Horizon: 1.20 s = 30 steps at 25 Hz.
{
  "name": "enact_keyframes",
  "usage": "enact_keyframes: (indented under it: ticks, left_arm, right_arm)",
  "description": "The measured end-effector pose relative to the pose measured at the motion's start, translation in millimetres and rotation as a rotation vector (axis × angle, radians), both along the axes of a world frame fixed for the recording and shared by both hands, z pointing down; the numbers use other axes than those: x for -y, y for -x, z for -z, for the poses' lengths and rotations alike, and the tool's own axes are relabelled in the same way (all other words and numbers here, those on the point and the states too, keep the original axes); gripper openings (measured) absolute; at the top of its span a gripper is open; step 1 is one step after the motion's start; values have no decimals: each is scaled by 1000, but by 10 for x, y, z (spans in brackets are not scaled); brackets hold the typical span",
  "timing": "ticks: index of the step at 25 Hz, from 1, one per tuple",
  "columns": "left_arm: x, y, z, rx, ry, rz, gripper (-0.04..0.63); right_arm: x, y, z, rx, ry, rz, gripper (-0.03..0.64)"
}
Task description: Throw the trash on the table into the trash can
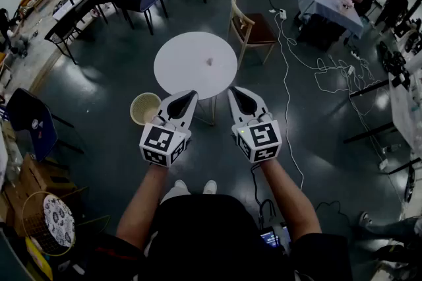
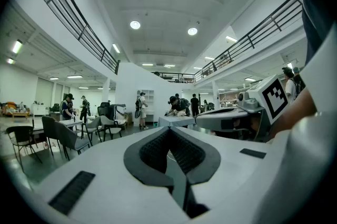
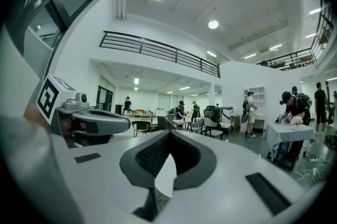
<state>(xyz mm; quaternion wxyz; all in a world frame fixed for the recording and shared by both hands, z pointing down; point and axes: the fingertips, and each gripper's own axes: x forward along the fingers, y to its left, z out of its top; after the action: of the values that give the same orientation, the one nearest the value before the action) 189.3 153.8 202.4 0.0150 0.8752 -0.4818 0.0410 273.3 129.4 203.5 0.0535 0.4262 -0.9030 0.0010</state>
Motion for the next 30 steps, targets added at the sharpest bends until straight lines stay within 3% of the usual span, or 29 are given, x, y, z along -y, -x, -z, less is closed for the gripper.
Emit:
enact_keyframes:
  ticks: [6,16,30]
  left_arm:
    - [-31,-134,-3,-3,-1,0,15]
    - [38,-36,-132,-16,22,40,14]
    - [1072,428,-397,-38,68,15,14]
  right_arm:
    - [-36,-104,4,49,8,18,17]
    - [94,-2,-153,11,24,50,17]
    - [1064,546,-389,-19,45,74,17]
